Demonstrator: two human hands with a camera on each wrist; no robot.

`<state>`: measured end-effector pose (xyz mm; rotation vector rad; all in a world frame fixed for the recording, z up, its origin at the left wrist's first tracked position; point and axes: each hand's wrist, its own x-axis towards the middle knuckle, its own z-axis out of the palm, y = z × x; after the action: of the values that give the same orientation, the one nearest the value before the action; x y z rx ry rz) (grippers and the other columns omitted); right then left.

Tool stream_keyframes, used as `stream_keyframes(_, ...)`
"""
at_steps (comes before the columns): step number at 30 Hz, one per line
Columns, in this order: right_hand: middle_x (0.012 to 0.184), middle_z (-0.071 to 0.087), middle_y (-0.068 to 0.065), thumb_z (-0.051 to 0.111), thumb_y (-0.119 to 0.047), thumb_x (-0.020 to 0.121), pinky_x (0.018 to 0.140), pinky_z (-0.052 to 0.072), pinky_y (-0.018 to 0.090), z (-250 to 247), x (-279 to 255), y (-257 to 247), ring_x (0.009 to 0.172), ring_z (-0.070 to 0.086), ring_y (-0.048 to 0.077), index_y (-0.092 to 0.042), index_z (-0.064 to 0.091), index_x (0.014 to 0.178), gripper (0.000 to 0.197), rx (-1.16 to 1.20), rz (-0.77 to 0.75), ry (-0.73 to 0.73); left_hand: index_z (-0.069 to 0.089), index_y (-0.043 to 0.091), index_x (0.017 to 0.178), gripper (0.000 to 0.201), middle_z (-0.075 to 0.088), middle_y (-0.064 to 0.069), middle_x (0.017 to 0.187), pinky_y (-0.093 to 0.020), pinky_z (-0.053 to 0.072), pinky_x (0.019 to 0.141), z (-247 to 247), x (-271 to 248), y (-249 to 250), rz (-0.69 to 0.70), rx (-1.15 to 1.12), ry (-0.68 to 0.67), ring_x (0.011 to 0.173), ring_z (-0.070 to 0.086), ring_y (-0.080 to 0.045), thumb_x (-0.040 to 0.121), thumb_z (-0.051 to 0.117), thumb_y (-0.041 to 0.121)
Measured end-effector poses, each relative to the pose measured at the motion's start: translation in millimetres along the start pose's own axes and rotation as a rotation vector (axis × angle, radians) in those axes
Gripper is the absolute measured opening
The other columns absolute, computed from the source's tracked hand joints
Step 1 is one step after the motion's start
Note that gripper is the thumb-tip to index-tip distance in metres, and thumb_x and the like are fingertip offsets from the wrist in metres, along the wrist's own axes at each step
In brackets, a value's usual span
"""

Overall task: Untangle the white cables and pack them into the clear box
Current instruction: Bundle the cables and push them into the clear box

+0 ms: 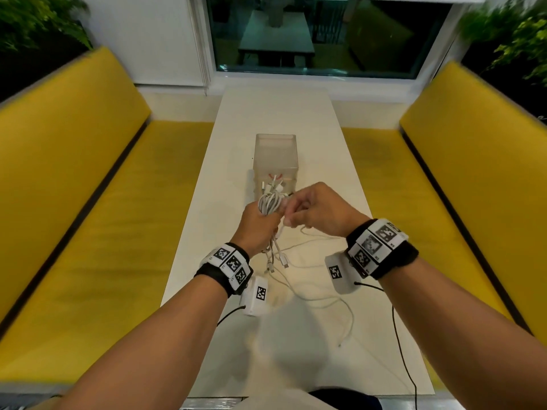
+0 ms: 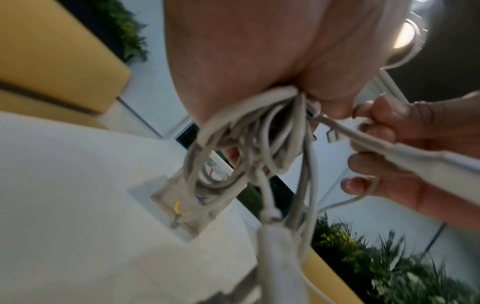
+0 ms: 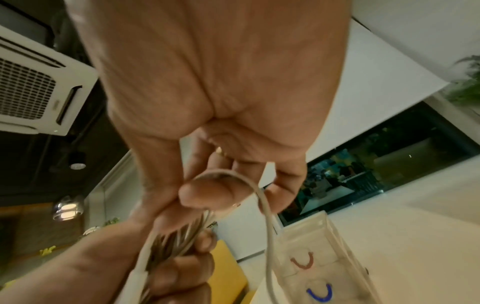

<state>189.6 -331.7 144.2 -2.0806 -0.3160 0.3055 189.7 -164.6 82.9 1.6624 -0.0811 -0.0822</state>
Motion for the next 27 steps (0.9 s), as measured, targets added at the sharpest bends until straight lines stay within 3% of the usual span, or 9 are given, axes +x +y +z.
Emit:
stream_keyframes(2,0.068,0.070,0.019,0.080,0.005,0.077,0.048,0.045,0.026,2.8,1.5,0.2,0.052,0.062,0.013,-0.002,0.058,0.080,0.022,0.107,0.007,0.094,0.066,0.018,0.080,0.036,0.055,-0.002,0.058,-0.029,0.043,0.050,0.6,-3.7,4.7,-0.050,-0.098,-0.021,0.051,0.049,-0.018,0.088,0.066,0.053)
stream_keyframes(4,0.066,0.068,0.019,0.073,0.011,0.080,0.044,0.041,0.024,5.5,1.9,0.8,0.046,0.059,0.012,-0.003,0.054,0.085,0.024,0.164,-0.001,0.100,0.065,0.017,0.078,0.037,0.054,-0.004,0.056,-0.028,0.044,0.048,3.3,-6.6,9.0,-0.072,-0.197,-0.090,0.047,0.048,-0.020,0.081,0.070,0.053)
stream_keyframes(9,0.075,0.069,0.018,0.062,0.005,0.092,0.045,0.030,0.024,-1.8,-1.3,4.9,0.051,0.043,0.016,-0.007,0.057,0.095,0.014,0.208,0.043,-0.079,0.067,0.010,0.089,0.020,0.061,-0.011,0.071,-0.029,0.049,0.052,-4.2,-3.5,9.0,-0.099,-0.238,-0.218,0.055,0.056,-0.022,0.090,0.072,0.029)
stream_keyframes(12,0.064,0.062,0.007,0.058,0.005,0.094,0.047,0.030,0.027,-5.0,-0.4,10.0,0.051,0.044,0.014,-0.009,0.054,0.097,0.015,0.187,0.070,-0.125,0.065,0.008,0.094,0.006,0.065,-0.006,0.071,-0.030,0.051,0.057,-9.8,-2.7,7.7,-0.112,-0.142,-0.251,0.060,0.060,-0.022,0.092,0.070,0.010)
stream_keyframes(18,0.059,0.060,0.010,0.068,0.007,0.086,0.043,0.037,0.024,5.1,5.5,15.7,0.042,0.047,0.012,-0.009,0.046,0.082,0.027,0.032,0.075,-0.025,0.064,0.007,0.096,0.027,0.067,-0.016,0.086,-0.025,0.050,0.052,-5.5,-2.5,15.6,-0.148,0.027,-0.366,0.059,0.063,-0.014,0.085,0.056,-0.016)
stream_keyframes(21,0.058,0.065,0.004,0.079,-0.008,0.082,0.043,0.036,0.025,1.8,6.1,23.1,0.043,0.045,0.015,-0.012,0.050,0.083,0.029,-0.063,0.123,-0.020,0.067,0.003,0.100,0.025,0.070,-0.024,0.091,-0.029,0.047,0.053,-9.7,2.4,15.4,-0.219,0.169,-0.453,0.069,0.062,-0.025,0.078,0.062,-0.009)
stream_keyframes(23,0.059,0.067,0.002,0.082,-0.025,0.082,0.045,0.036,0.022,-5.3,4.7,27.9,0.042,0.045,0.011,-0.012,0.058,0.088,0.028,-0.177,0.175,-0.063,0.069,-0.004,0.096,0.027,0.071,-0.026,0.086,-0.031,0.043,0.056,-20.4,6.0,10.9,-0.263,0.309,-0.467,0.064,0.054,-0.028,0.069,0.068,-0.001)
stream_keyframes(25,0.058,0.066,-0.001,0.078,-0.035,0.085,0.054,0.038,0.024,-14.3,3.5,33.0,0.044,0.048,0.005,-0.011,0.067,0.085,0.026,-0.283,0.183,-0.073,0.070,-0.002,0.082,0.012,0.070,-0.019,0.072,-0.032,0.041,0.057,-32.6,9.9,6.4,-0.302,0.353,-0.409,0.061,0.051,-0.026,0.070,0.068,-0.006)
stream_keyframes(27,0.060,0.065,-0.002,0.074,-0.039,0.089,0.059,0.041,0.025,-21.9,2.1,38.7,0.050,0.051,0.006,-0.013,0.071,0.074,0.029,-0.366,0.194,-0.092,0.067,0.004,0.071,0.014,0.064,-0.009,0.060,-0.031,0.041,0.056,-46.1,14.9,0.9,-0.320,0.411,-0.342,0.056,0.050,-0.024,0.074,0.066,-0.010)
